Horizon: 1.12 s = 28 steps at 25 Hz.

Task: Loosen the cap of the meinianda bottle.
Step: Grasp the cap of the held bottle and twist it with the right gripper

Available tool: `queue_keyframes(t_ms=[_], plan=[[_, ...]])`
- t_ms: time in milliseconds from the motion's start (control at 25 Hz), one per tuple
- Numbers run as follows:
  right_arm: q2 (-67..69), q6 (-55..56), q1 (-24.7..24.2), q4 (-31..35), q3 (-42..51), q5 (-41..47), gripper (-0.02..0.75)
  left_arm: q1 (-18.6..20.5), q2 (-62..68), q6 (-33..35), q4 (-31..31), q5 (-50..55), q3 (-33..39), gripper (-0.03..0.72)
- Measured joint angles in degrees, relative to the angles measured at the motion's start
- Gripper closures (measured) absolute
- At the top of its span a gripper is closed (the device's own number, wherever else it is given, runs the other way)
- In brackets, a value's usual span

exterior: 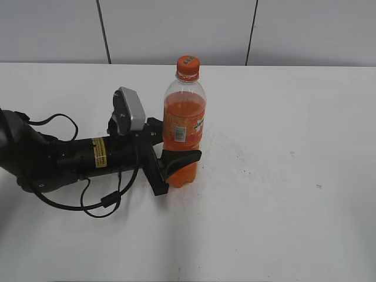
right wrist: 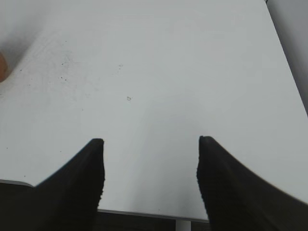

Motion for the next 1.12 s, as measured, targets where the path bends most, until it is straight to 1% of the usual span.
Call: queue_keyframes(t_ms=[880,960,1120], plan=[[0.18,0.86,0.00,0.00,0.00,0.00,0.279,-0.11,-0.49,0.10,1.66,0.62,0.00,0.291],[2.58,3.08,0.00,0.00,-0.08,0.13,0.279,-0.11,-0.49,0.10,1.66,0.62,0.00,0.291],[11.54,6.98,0.00,0.30,-2.05,0.33,0.279,-0.11,-0.49,0.10,1.73,0.62,0.00,0.291]])
